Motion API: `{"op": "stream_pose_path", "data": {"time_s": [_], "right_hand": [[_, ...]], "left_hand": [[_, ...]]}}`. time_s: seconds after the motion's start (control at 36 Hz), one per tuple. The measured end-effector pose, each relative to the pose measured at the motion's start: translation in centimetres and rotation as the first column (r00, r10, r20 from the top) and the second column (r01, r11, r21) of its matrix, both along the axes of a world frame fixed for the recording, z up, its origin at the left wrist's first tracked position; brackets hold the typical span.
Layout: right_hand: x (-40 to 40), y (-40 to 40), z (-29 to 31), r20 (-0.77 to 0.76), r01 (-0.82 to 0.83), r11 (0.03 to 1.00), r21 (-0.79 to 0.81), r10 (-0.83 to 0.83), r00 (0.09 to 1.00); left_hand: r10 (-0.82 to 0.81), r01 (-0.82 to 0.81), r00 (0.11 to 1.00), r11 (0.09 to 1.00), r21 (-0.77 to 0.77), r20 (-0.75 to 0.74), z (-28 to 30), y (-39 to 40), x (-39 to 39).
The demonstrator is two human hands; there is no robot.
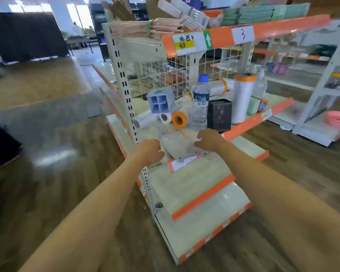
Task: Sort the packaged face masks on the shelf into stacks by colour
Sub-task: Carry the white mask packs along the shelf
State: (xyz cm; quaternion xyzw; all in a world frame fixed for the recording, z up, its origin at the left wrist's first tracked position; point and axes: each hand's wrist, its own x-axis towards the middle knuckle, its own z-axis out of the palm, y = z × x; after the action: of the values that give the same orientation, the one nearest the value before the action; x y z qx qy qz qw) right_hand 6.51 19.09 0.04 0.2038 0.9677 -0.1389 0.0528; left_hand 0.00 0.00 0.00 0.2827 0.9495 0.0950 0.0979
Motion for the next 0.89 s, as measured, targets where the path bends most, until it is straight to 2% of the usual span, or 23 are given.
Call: {"op": "stream_pose_path", "data": {"time_s": [0.08, 0.25, 0.33, 0.42, 0.47, 0.56, 0.64, 0.78, 0.83, 0.89], "right_hand": [[-1.4, 1.0, -1.8, 0.028, 0.072, 0.997, -0.003, -0.072, 0.997], [-2.7, 1.2, -2.7, 0.099, 0.128, 0.99, -0.055, -0.123, 0.987], [-3.6, 0.6, -2.4, 0.151, 0.12, 0.99, -0.071, -0.109, 0.983], [-3.9, -0.6, -1.7, 0.186, 0.105, 0.986, -0.132, -0.079, 0.979], [-4.3, -1.6, -1.4, 0.175, 0.097, 0.977, -0.19, -0.064, 0.983], [-5.3, -3.8, -1.0, 0.157, 0.093, 0.957, -0.275, -0.05, 0.986], [-6.7, -6.8, -0.2, 0.134, 0.037, 0.945, -0.325, 0.007, 0.991], [-10.4, -13.2, 1.3, 0.071, -0.016, 0.905, -0.425, 0.051, 0.996], [-12.0, -15.5, 1.6, 0.024, -0.043, 0.885, -0.464, 0.061, 0.998], [-13.6, -17.5, 2.0, -0.026, -0.051, 0.854, -0.518, 0.044, 0.999]], "left_hand": [[0.032, -0.033, 0.997, 0.999, 0.018, 0.069, -1.2, 1.3, -0.2], [0.221, -0.261, 0.955, 0.943, 0.206, 0.197, -3.7, 3.5, -2.3], [0.292, -0.368, 0.916, 0.885, 0.286, 0.275, -4.5, 4.4, -3.1], [0.349, -0.51, 0.838, 0.773, 0.377, 0.419, -4.9, 4.1, -4.3], [0.327, -0.551, 0.806, 0.719, 0.423, 0.494, -4.9, 3.0, -5.5], [0.265, -0.562, 0.777, 0.7, 0.441, 0.57, -4.2, 0.5, -7.3], [0.27, -0.578, 0.757, 0.701, 0.417, 0.595, -2.9, -2.8, -9.1], [0.318, -0.657, 0.722, 0.595, 0.463, 0.614, -1.8, -10.4, -12.6], [0.363, -0.643, 0.754, 0.581, 0.499, 0.548, -1.2, -13.7, -13.8], [0.432, -0.572, 0.819, 0.669, 0.476, 0.377, -0.4, -16.8, -14.9]]}}
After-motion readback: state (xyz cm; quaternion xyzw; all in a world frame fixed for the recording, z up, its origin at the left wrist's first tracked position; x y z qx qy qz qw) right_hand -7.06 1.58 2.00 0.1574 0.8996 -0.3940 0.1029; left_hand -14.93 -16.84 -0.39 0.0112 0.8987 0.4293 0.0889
